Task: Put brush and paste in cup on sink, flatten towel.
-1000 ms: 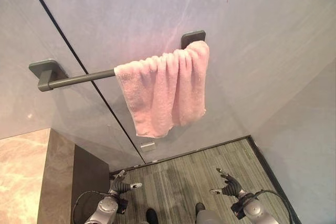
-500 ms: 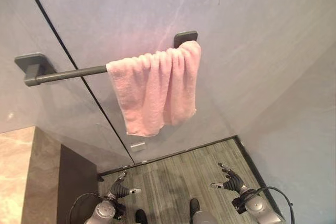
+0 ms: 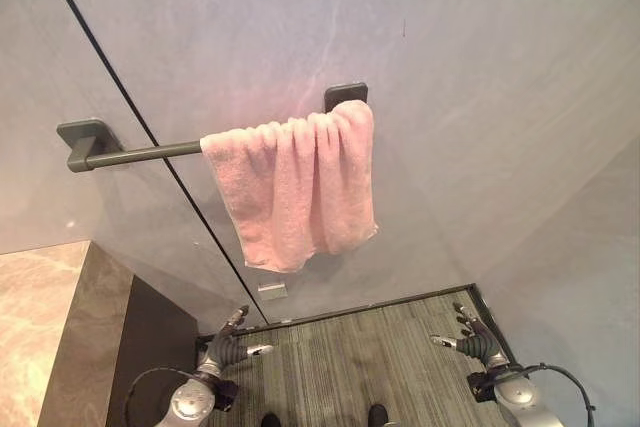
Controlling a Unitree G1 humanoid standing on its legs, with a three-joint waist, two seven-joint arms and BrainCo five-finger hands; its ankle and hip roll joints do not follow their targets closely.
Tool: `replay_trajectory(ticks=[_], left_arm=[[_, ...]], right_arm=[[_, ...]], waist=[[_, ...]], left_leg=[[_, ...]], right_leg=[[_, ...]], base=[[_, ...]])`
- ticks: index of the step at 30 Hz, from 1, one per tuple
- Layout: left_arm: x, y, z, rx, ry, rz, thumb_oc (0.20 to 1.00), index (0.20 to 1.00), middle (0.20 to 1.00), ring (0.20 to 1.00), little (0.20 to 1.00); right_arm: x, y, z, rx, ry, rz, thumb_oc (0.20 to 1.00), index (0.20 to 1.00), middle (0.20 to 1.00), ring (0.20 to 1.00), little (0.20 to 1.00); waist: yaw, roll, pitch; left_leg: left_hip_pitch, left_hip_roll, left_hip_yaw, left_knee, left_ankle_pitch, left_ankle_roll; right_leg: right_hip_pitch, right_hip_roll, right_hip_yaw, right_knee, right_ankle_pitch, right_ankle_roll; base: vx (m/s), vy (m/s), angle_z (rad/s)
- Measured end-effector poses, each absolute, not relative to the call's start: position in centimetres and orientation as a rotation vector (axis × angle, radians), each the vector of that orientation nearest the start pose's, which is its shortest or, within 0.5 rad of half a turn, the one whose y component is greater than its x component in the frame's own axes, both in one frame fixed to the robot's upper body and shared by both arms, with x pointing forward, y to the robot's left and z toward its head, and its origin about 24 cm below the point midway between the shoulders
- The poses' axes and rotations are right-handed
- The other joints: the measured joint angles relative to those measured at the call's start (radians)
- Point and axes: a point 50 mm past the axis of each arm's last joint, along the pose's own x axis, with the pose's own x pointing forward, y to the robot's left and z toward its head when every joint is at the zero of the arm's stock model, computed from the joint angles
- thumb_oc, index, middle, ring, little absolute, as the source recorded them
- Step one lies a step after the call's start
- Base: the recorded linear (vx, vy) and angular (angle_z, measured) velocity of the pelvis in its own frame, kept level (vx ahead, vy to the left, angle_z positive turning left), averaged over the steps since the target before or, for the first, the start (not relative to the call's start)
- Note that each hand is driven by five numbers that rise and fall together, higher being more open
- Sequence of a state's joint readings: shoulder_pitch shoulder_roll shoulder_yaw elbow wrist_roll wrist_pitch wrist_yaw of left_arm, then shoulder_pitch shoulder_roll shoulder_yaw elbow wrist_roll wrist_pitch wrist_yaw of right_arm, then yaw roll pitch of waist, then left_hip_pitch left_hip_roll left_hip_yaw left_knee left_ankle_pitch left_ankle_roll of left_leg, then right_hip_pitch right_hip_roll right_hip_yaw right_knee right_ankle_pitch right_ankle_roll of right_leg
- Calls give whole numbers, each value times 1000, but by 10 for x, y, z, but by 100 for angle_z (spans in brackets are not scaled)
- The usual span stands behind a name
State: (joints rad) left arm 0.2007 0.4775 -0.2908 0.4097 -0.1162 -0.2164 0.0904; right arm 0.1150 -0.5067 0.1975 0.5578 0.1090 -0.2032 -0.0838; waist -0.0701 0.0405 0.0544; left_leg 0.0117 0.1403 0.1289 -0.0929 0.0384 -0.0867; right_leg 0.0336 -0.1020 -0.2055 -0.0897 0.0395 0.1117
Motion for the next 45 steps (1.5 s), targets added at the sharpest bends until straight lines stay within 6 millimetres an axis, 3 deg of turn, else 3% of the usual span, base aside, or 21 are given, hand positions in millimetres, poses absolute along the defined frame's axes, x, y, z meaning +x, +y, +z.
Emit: replay_trajectory(ticks=[3, 4, 11, 16, 25, 35, 39, 45], left_arm=[[167, 245, -48, 397, 396, -46, 1000, 1000, 1000, 1000, 1000], [171, 249, -37, 406, 357, -44, 1000, 1000, 1000, 1000, 1000], [193, 255, -3, 439, 204, -36, 1000, 1000, 1000, 1000, 1000], [226, 252, 33, 459, 30, -33, 1000, 1000, 1000, 1000, 1000], [262, 236, 74, 466, -158, -36, 1000, 1000, 1000, 1000, 1000], [275, 235, 97, 470, -236, -25, 1000, 1000, 1000, 1000, 1000], [290, 220, 115, 492, -307, -88, 1000, 1000, 1000, 1000, 1000], [298, 197, 120, 450, -332, -173, 1000, 1000, 1000, 1000, 1000]], right_arm=[[194, -264, -46, -443, 403, -21, 1000, 1000, 1000, 1000, 1000], [203, -260, -33, -451, 339, 6, 1000, 1000, 1000, 1000, 1000], [226, -258, -4, -479, 210, 35, 1000, 1000, 1000, 1000, 1000], [263, -254, 42, -536, 31, 57, 1000, 1000, 1000, 1000, 1000], [306, -227, 94, -462, -145, 147, 1000, 1000, 1000, 1000, 1000], [326, -211, 110, -472, -135, 250, 1000, 1000, 1000, 1000, 1000], [342, -212, 126, -480, -139, 240, 1000, 1000, 1000, 1000, 1000], [354, -197, 121, -475, -95, 277, 1000, 1000, 1000, 1000, 1000]], waist=[[3, 4, -9], [5, 3, -10], [5, -8, -17], [6, -9, -18], [13, -13, -18], [29, -53, 11], [28, -55, 20], [29, -55, 29]], left_leg=[[-15, -9, 0, 1, 0, 2], [-13, -12, 0, 3, 3, -3], [9, -13, 17, 4, 3, -3], [9, -13, 19, 4, 4, -4], [7, -11, 21, 4, 6, -6], [-3, -9, 25, 4, 9, -10], [-42, -10, 24, 4, 19, -7], [-58, -9, 22, 4, 24, -8]], right_leg=[[-17, -9, 1, 4, 3, 4], [-15, -11, 1, 4, 4, 5], [1, -13, 4, 4, 4, 7], [0, -13, 8, 4, 5, 8], [-3, -10, 9, 4, 10, 7], [-20, -9, 17, 4, 12, 7], [-57, -10, 18, 4, 25, 5], [-73, -8, 17, 4, 32, 1]], base=[[9, 12, 0], [22, 33, 1], [2, 9, -2], [-1, 1, -1], [0, 0, 0], [-14, 2, -2], [0, 0, 0], [0, 0, 0]])
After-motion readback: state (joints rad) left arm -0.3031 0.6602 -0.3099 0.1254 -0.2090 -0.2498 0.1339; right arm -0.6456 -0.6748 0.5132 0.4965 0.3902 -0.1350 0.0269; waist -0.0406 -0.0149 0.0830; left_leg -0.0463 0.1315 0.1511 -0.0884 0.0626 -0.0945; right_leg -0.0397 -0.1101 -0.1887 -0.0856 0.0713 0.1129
